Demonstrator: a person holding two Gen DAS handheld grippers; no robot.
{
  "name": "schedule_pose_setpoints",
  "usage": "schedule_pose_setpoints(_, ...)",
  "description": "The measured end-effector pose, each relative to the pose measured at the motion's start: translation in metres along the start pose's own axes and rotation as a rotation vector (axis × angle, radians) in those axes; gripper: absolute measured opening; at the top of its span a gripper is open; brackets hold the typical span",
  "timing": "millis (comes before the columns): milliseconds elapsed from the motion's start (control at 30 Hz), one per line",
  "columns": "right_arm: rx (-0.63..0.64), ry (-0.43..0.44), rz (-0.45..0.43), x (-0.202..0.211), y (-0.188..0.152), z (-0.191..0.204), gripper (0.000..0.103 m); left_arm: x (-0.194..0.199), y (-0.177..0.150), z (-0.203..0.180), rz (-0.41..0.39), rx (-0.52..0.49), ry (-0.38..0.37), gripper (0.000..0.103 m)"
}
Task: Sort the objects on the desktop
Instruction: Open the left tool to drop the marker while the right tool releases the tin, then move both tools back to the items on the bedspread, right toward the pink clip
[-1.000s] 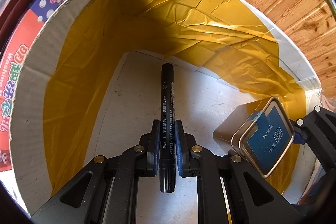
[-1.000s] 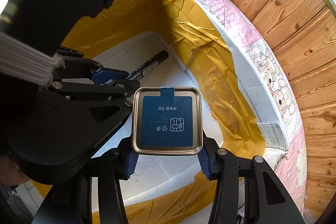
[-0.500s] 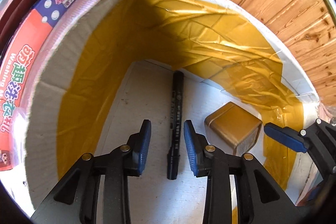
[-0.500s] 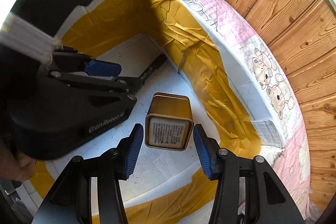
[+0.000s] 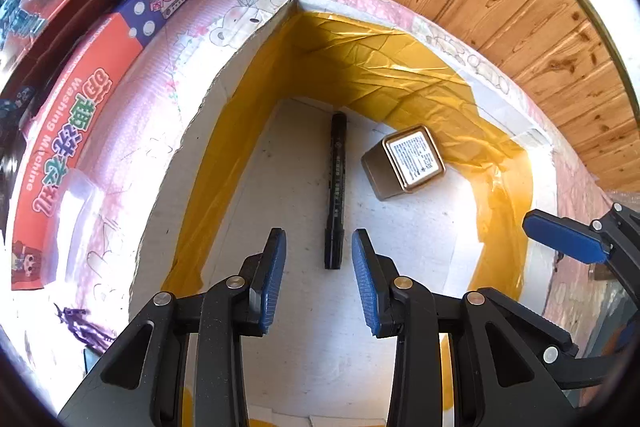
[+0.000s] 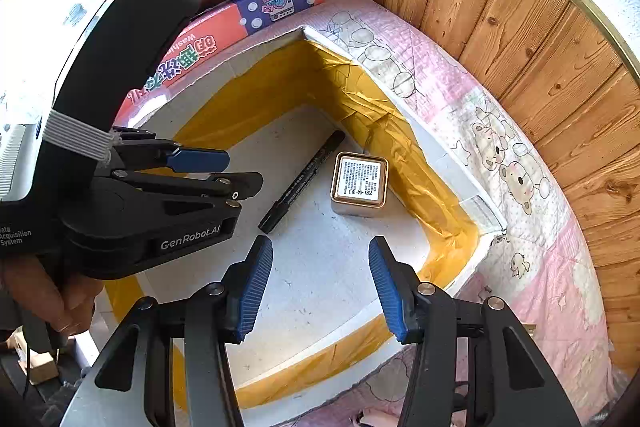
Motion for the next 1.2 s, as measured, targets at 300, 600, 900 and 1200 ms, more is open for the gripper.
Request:
schedule_pose_setpoints(300,-0.004,0.023,-0.059,0.031,-0.01,0.006,0.052,0.042,-0.019,-0.019,-0.058,-0.041,-0.023,0.036)
schedule_pose_setpoints(600,-0.06,0.055,-0.166,0.086,-0.042,0.022,0.052,0.083,-0.06,-0.034,-0.089,-0.079,-0.049,0.036)
schedule_pose_setpoints(900,-0.129,0.089,-0.319,0.133,-0.083,0.036,0.052,0.113,-0.109,-0.06,-0.105,-0.15,-0.066,0.036)
schedule_pose_setpoints(1200,-0.277,0.08,-0.385,0.153,-0.15,0.017,0.052,0.107,-0.16,-0.113,-0.05,-0.236,-0.147,0.036)
Point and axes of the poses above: each gripper's, at about its wrist camera, not at the fingertips, and x roughly against the way its jaws point, z to its left, y to its top, the point moved 10 cm from there along -x, roughly the way its jaws point, and after that the axes turned 9 degrees about -y, right-handed, at the moved point
